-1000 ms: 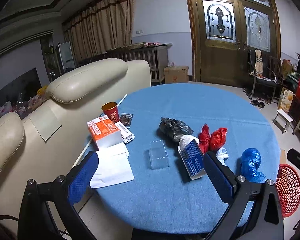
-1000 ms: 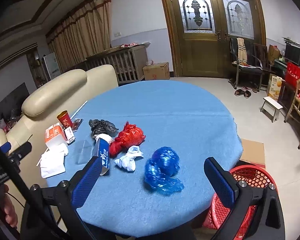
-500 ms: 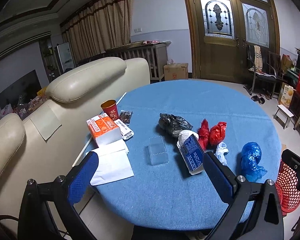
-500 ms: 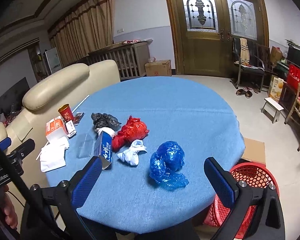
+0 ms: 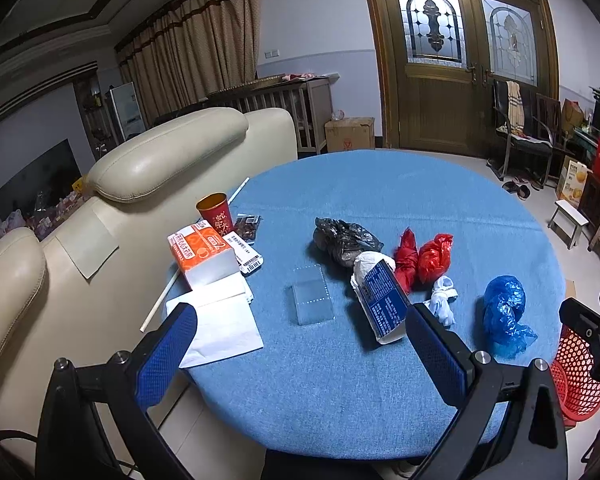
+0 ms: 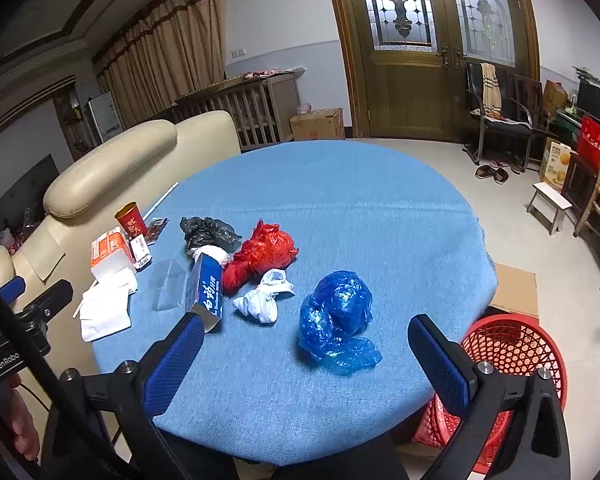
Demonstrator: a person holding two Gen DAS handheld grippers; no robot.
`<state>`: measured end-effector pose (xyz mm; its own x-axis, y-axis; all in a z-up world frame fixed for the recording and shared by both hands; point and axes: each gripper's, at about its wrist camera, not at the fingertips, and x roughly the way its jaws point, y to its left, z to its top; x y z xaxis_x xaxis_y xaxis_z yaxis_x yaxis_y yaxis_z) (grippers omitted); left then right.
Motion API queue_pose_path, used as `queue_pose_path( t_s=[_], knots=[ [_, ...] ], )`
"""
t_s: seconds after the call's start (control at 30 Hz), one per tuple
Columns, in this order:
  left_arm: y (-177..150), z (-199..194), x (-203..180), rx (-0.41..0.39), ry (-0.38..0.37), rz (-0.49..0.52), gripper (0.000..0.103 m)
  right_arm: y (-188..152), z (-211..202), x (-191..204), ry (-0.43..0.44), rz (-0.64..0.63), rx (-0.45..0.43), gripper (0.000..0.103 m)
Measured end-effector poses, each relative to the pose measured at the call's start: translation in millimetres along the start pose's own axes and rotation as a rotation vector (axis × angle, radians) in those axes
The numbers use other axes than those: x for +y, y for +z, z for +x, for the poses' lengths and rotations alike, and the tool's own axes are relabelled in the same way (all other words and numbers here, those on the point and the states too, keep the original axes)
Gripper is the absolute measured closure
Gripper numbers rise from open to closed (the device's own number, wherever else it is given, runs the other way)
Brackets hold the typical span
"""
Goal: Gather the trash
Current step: 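Move both tools over the table toward the trash pile, then grasp the blue bag with the right tool while the left tool grasps the blue carton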
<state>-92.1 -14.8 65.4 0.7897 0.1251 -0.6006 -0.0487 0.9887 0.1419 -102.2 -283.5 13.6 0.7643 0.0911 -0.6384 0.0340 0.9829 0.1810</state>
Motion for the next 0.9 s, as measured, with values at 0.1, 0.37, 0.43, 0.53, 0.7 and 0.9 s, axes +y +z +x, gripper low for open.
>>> queue_pose_path(
  t_s=[0.1,0.37,0.43,0.53,0.7,0.9],
  knots=[
    [0.2,1.2,-2.1,0.002,0.002,0.007,0.0,-0.4,1.1,-1.8,0.001,0.007,0.001,0.0],
    [-0.8,2.1,-8.3,0.011,-0.002,0.018,0.0,-1.4,1.9,-7.0,-0.001,0.02,0.004,0.0],
    [-1.3,2.6,-9.2,0.012,-0.002,0.019,0.0,-1.3,1.6,-7.3,-0.002,0.021,0.004,0.0],
    [-1.8,3.3,-10.3,0.016,-0.005,0.022,0.0,-1.8,1.0,-6.5,-0.015,0.013,0.002,0.0],
    [-3.3,4.7,-10.2,0.023,-0.006,0.023,0.0,-1.7,0.9,-4.7,-0.022,0.005,-0.001,0.0],
    [-4.4,7.3,-9.6,0.031,-0.01,0.02,0.0,-2.1,1.5,-4.2,-0.022,0.004,0.003,0.0]
  ],
)
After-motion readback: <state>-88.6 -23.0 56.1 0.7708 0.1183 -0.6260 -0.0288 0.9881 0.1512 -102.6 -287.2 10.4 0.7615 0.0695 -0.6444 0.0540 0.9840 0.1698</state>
